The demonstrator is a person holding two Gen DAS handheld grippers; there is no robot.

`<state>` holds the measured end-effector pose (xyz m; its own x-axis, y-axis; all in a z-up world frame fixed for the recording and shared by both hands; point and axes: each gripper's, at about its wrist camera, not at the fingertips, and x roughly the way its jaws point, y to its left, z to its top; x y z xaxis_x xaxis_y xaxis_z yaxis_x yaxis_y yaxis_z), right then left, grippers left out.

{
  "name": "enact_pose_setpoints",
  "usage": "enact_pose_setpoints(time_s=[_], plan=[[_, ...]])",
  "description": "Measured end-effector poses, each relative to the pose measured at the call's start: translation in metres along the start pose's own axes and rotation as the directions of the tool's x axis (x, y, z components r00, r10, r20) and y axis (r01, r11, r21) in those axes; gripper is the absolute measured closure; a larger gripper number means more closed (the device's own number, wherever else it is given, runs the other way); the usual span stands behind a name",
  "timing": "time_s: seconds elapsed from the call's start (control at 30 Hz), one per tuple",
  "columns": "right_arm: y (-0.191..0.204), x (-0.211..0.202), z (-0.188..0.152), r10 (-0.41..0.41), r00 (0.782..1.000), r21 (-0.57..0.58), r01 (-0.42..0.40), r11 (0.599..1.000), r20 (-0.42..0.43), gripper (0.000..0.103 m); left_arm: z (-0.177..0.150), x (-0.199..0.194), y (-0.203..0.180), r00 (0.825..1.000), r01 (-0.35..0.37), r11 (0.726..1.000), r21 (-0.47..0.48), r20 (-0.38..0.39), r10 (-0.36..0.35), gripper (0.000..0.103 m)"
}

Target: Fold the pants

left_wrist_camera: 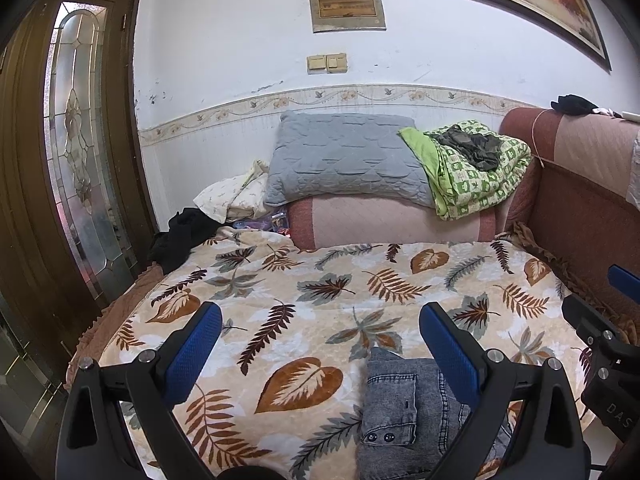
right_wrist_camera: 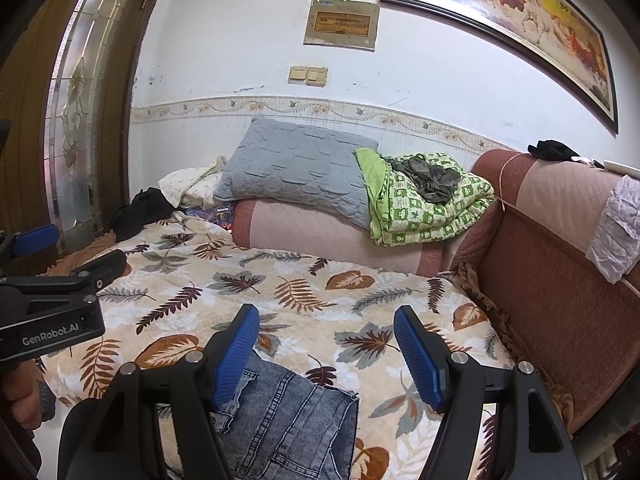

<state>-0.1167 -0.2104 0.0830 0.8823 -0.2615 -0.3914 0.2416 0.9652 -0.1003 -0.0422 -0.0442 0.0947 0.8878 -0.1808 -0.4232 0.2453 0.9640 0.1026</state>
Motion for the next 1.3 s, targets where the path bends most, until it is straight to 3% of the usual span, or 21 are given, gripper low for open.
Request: enact_pose_setpoints(time_s=[1.3], plan=[[0.0032, 0.0019, 0.0, -0.008, 1.0, -0.003, 0.008, 1.0, -0.004, 0.03, -0.0075, 0.0019, -0.0095, 0.999, 0.031, 1.0, 0.001, -0.014, -0.031, 0.004]])
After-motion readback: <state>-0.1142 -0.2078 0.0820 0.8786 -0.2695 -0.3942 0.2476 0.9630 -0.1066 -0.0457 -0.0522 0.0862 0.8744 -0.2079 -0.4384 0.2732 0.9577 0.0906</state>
